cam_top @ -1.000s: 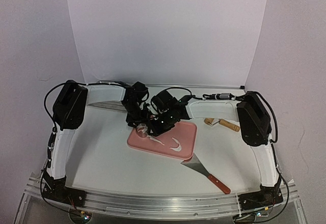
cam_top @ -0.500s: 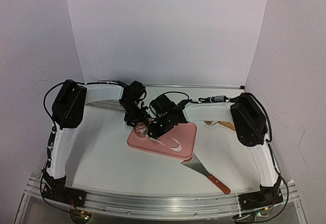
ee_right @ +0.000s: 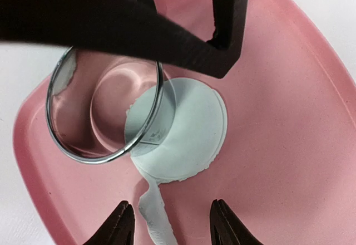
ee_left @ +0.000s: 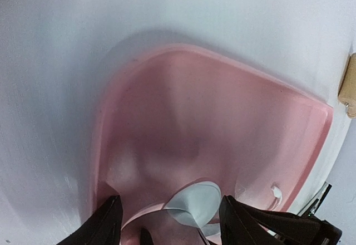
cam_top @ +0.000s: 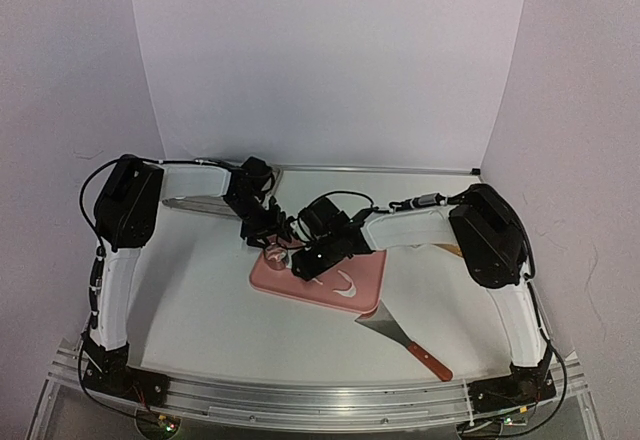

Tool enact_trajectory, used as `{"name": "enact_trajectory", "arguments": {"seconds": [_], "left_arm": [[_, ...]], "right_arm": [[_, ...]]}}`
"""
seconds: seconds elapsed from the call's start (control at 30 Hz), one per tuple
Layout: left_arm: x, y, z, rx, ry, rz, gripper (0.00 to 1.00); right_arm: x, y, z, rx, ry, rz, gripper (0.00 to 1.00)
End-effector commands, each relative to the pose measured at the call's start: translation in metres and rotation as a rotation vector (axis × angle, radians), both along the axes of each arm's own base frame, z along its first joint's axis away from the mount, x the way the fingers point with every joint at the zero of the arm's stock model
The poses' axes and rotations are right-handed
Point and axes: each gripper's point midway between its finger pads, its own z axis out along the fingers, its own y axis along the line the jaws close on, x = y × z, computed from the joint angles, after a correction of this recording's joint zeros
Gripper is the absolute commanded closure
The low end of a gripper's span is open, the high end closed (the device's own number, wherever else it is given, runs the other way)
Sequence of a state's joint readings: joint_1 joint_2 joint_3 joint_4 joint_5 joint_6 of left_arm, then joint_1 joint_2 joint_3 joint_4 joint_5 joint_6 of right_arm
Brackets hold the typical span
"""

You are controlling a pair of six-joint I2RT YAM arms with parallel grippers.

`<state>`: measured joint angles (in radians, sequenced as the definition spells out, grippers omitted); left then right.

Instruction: Roll out the dumpling wrappers from the dough

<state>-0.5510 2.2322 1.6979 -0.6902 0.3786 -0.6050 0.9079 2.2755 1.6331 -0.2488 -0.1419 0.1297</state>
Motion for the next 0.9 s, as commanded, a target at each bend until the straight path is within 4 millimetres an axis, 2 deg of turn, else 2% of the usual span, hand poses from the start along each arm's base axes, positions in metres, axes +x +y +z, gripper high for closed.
{"name": "enact_trajectory", "arguments": {"seconds": [0.0, 0.2, 0.37, 0.5, 0.63, 0.77, 0.87], "left_arm": [[-0.006, 0.009, -0.017, 0.027, 0.041, 0.018, 0.39], [-0.004, 0.014, -0.018, 0.059, 0.035, 0.012, 0.39], [-0.004, 0.016, -0.019, 0.068, 0.034, 0.013, 0.39], [-0.005, 0.016, -0.02, 0.073, 0.035, 0.016, 0.4], [-0.005, 0.018, -0.021, 0.081, 0.035, 0.022, 0.4], [-0.006, 0.024, -0.024, 0.106, 0.029, 0.036, 0.4], [-0.005, 0.028, -0.025, 0.127, 0.016, 0.05, 0.41]], "right_arm": [[-0.009, -0.005, 0.001, -0.021, 0.015, -0.008, 0.52], [-0.009, -0.002, -0.006, -0.053, -0.017, 0.01, 0.52], [-0.012, -0.008, -0.023, -0.148, -0.075, 0.031, 0.55], [-0.014, -0.019, -0.036, -0.241, -0.12, 0.043, 0.66], [-0.016, -0.028, -0.04, -0.274, -0.129, 0.041, 0.78], [-0.02, -0.024, -0.035, -0.249, -0.112, 0.052, 0.96], [-0.023, -0.019, -0.029, -0.217, -0.089, 0.06, 1.0]]}}
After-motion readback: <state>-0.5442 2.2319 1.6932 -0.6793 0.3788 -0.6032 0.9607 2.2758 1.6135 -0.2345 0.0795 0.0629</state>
